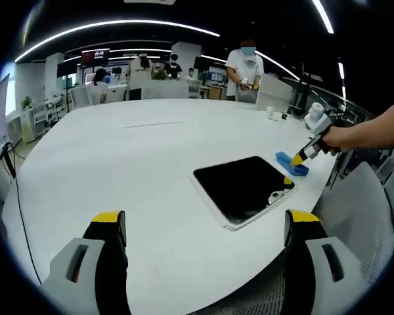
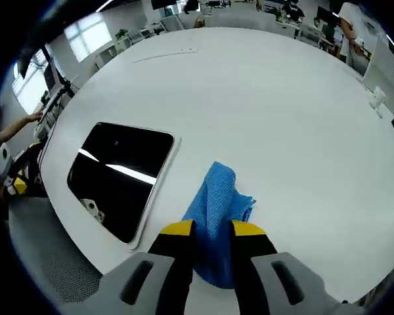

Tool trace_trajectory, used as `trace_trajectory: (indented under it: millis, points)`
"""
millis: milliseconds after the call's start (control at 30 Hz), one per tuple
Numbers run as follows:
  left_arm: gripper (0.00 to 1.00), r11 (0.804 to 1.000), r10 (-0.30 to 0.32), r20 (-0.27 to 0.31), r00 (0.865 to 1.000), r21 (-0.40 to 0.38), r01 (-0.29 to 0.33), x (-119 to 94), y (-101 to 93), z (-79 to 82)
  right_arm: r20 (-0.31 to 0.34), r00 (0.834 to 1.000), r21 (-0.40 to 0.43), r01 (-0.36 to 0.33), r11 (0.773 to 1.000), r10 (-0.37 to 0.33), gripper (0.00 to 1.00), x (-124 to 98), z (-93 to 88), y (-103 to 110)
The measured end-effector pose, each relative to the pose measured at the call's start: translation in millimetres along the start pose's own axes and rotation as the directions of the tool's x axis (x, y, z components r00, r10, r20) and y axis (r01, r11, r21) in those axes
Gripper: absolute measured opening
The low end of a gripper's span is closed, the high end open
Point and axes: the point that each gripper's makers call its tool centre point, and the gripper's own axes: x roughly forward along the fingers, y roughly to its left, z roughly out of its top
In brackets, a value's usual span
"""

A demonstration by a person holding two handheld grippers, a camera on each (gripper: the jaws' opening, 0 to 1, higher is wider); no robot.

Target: Wipe the mirror surface with the cleaning cloth until all visible marks leave the cleaned area.

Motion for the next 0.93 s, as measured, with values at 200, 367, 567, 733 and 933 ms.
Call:
trace_trajectory:
  millis: [200,367,567,733,933]
  points:
    - [0.99,0.999,-0.010,-0.008,1.000,-0.031,0.010,-6.2,11.5,-2.0,0.235,0.968,-0.101,-0.059,0.993,0.081,0.71,-29.1,11.5,-3.5]
    - [0.99,1.000,0.011,-0.006,1.000,-0.015,-0.011,-11.4,18.6,-4.2,0.285,0.955,-0.087,-0.056,0.995,0.079,0.92,-42.0,-7.7,-13.1]
    - [0.99,1.000,0.018,0.005,1.000,-0.008,-0.018,-16.6,26.7,-2.0,0.297,0.950,-0.039,-0.086,0.996,0.094,0.98,-52.5,-32.2,-14.3]
    - [0.99,1.000,0.009,0.010,1.000,-0.014,-0.009,-20.2,28.8,-1.6,0.297,0.951,-0.061,-0.073,0.995,0.088,0.98,-58.6,-37.9,-14.0]
    - [0.99,1.000,-0.007,0.017,1.000,-0.016,0.007,-21.9,30.5,1.2,0.320,0.942,-0.032,-0.100,0.995,0.104,0.98,-63.8,-35.3,-9.1]
